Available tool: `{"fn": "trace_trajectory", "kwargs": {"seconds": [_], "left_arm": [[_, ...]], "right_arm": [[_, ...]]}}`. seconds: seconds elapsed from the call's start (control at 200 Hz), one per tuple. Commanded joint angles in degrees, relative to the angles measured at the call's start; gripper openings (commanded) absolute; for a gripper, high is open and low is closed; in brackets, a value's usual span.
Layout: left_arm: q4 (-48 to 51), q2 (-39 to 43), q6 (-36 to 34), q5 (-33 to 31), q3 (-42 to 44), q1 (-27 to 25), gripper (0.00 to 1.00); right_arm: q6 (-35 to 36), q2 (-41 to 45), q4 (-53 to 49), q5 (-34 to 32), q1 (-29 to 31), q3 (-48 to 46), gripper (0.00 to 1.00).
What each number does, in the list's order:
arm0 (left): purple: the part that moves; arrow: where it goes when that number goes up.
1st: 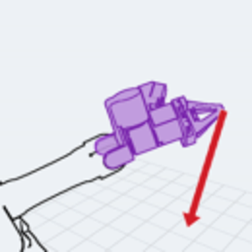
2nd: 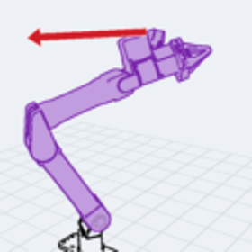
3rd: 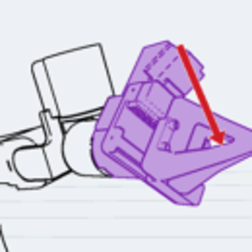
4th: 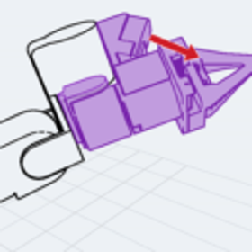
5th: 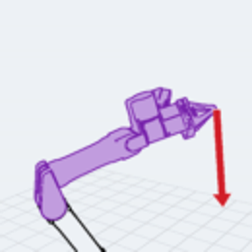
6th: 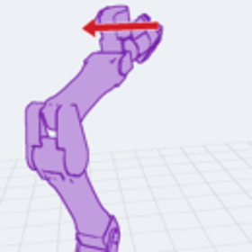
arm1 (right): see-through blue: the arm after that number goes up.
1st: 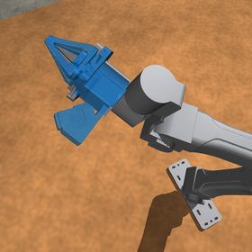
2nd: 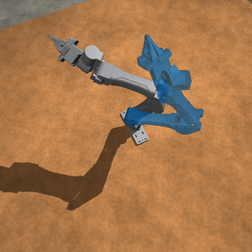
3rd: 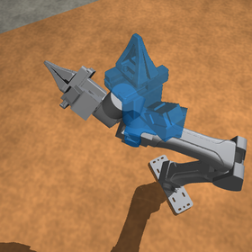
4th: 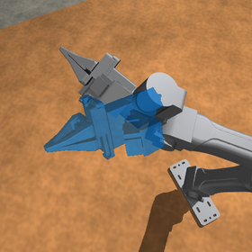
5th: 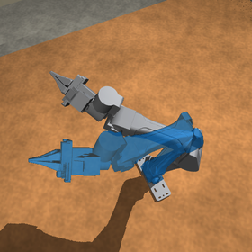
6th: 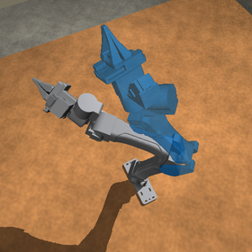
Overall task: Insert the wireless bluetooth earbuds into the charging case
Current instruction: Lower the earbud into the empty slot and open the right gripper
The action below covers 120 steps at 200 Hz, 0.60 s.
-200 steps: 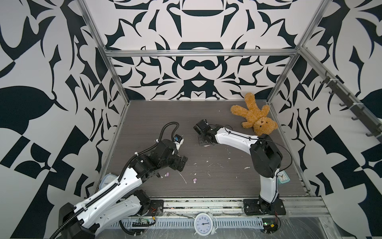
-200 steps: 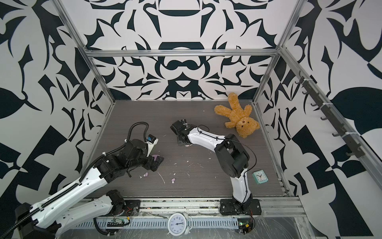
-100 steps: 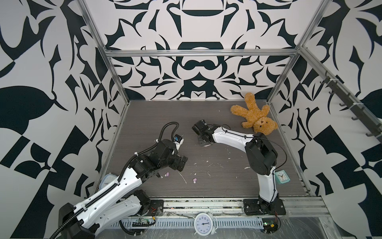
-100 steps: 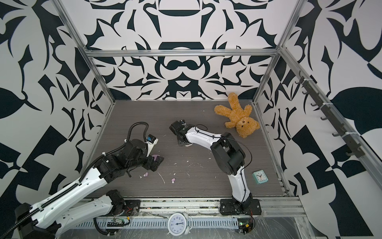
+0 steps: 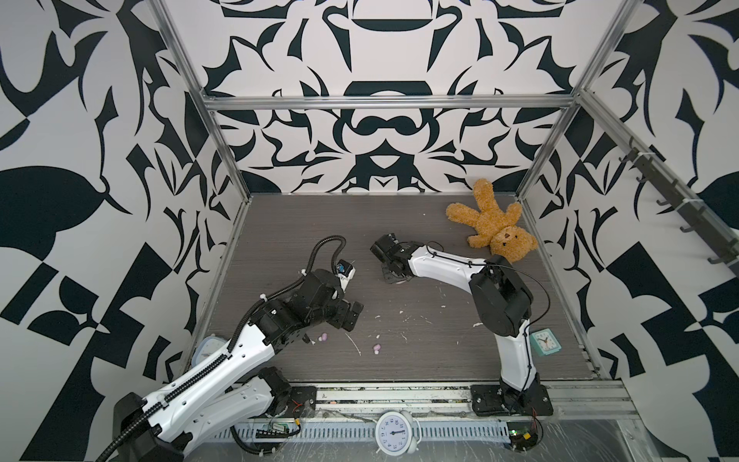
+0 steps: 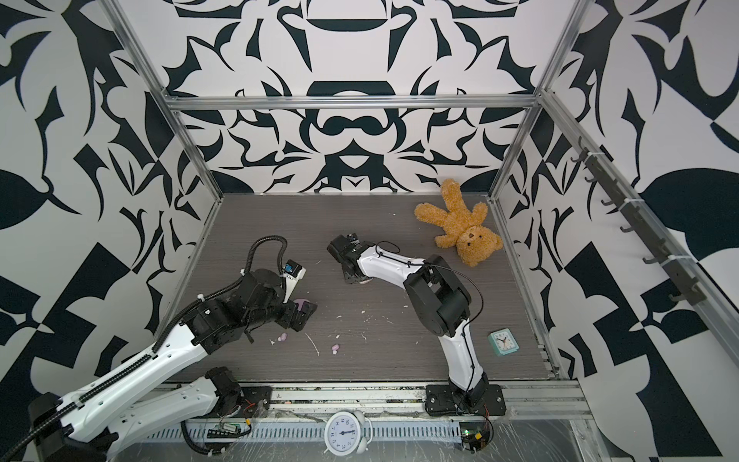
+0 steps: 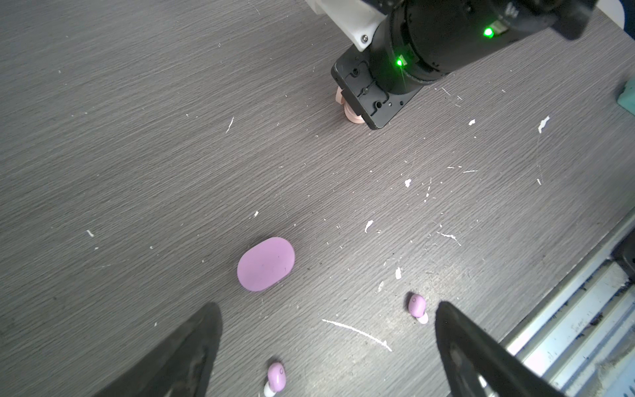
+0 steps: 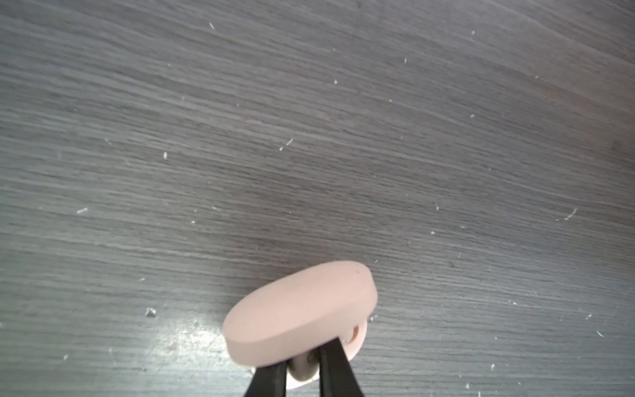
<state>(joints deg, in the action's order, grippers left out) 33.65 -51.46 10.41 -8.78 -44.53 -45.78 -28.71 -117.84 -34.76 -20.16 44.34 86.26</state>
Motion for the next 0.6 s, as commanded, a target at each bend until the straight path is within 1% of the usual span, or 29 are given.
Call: {"fn": "trace_trajectory", "kwargs": {"seconds": [0.0,0.235,0.595], "left_arm": [[0.1,0.7,-0.3,-0.1,0.8,-0.1,0.99],[0.1,0.7,-0.3,-0.1,0.8,-0.1,0.99],[0.1,0.6,-0.4,0.0,0.7,-0.1,0.99]], "right_arm": [[-0.4,0.4,-0.5,0.0,0.2,1.1,0.10],[-0.7,0.2,-0.5,0.0,0.6,0.7,0.14],[-1.2,0.9,-0.5,-0.1,0.9,0.1,0.22]]}}
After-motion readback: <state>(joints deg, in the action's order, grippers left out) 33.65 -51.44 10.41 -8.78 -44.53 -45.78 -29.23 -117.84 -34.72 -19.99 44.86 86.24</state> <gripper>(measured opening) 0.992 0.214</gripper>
